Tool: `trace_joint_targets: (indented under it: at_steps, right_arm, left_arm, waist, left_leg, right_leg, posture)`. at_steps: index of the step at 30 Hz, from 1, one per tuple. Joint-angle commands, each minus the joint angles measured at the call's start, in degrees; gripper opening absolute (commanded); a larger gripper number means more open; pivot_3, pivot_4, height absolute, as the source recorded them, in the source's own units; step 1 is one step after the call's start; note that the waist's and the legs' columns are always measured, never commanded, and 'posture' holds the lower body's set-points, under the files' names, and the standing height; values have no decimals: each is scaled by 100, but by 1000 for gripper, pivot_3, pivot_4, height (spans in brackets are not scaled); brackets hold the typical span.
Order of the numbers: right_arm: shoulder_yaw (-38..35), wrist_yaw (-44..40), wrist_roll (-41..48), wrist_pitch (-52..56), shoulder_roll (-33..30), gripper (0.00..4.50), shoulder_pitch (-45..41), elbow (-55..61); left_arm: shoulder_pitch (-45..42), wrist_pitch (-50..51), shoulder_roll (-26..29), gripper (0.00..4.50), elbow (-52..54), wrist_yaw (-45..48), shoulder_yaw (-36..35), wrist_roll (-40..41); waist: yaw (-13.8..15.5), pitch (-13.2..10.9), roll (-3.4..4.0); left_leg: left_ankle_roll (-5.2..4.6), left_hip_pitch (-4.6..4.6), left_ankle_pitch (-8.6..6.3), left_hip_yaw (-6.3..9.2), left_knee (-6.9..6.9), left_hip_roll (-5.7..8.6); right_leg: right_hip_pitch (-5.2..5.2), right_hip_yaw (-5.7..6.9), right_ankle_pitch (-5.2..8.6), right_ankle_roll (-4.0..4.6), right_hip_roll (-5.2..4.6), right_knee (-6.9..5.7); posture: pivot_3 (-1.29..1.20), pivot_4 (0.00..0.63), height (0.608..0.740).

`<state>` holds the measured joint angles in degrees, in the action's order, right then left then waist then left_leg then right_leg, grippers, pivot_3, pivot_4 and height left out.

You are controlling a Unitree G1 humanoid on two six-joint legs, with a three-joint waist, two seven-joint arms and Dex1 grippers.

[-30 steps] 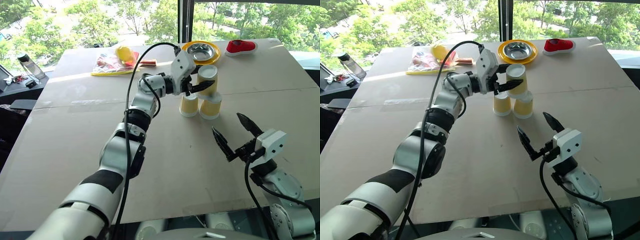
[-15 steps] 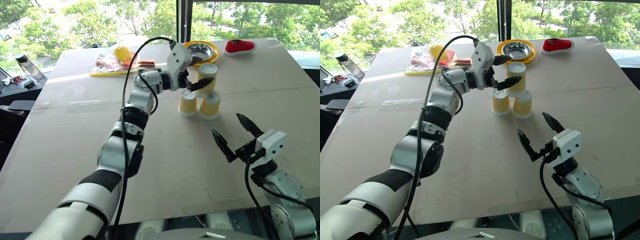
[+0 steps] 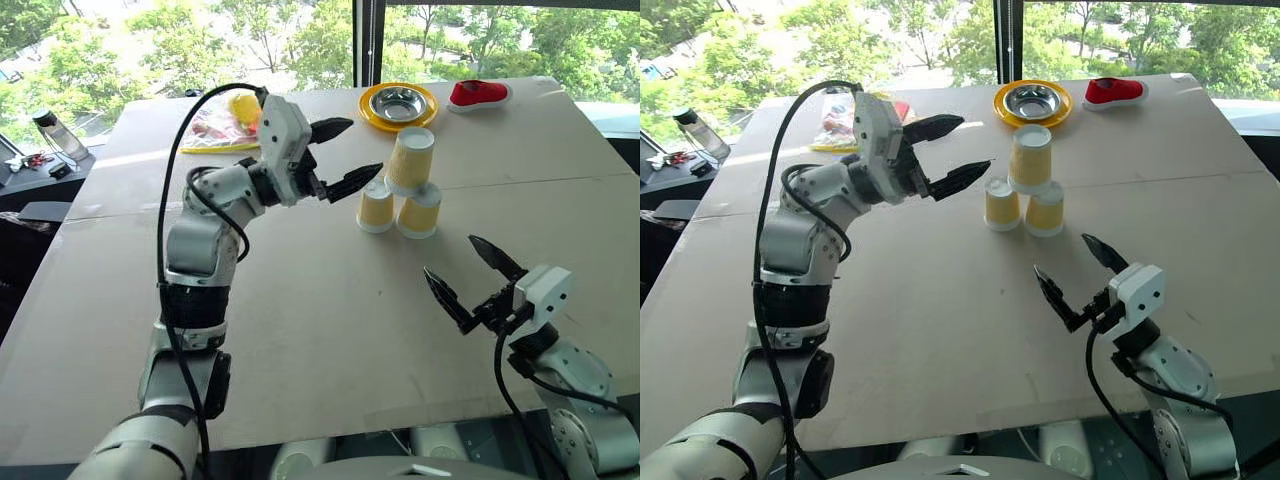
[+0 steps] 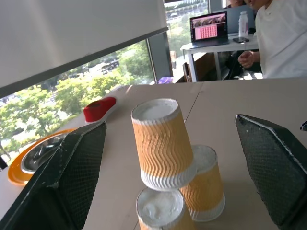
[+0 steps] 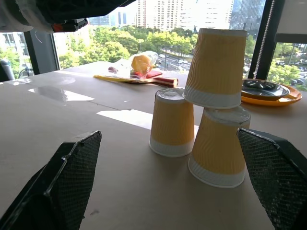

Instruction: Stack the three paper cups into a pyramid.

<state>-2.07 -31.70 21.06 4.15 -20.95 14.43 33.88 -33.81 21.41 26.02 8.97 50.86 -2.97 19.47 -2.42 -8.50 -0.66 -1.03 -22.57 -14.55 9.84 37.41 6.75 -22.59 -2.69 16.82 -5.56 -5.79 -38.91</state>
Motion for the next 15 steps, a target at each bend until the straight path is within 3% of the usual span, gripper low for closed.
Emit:
trace_joint_targets:
  at_steps: [1, 4, 8, 10, 15]
  right_arm:
    - [-467, -525, 297, -158, -387, 4500, 89, -373]
    - [-627, -938, 506, -72, -702, 4500, 39, -783]
    - [-800, -1914, 919, -61, -1152, 4500, -59, -1577]
    - [-849, -2287, 1046, -123, -1270, 4500, -135, -1932]
    - [-889, -2785, 1049, -292, -1314, 4500, -385, -2609]
  left_arm:
    - [1463, 570, 400, 4396, 1188, -408, -393, 67]
    - [2765, 736, 501, 4396, 1921, -768, -635, 31]
    - [4413, 577, 202, 4396, 2533, -1368, -814, -215]
    - [4843, 372, 108, 4396, 2637, -1591, -743, -412]
    - [5412, -226, -47, 4396, 2417, -1822, -737, -673]
  waist:
    - [-5, 1, 2]
    - [67, -3, -3]
    - [183, -3, -3]
    - [241, -7, -4]
    - [330, -5, -1]
  left_leg:
    - [0, 3, 0, -2, -4, -1]
    - [0, 4, 0, -2, -7, -7]
    - [-6, 23, -5, -4, -7, -7]
    - [-29, 63, -19, -7, -14, -5]
    - [-30, 78, -20, 0, -12, -11]
  right_leg:
    - [0, -3, 0, 0, 1, 0]
    - [-1, -2, 0, 2, 5, -2]
    - [21, -1, -2, 5, -3, 5]
    - [78, 4, -1, 6, -12, 22]
    - [100, 16, -1, 10, -20, 40]
  posture:
    - [0, 150, 732]
    - [0, 150, 732]
    - [0, 150, 732]
    - [0, 150, 732]
    - [0, 150, 732]
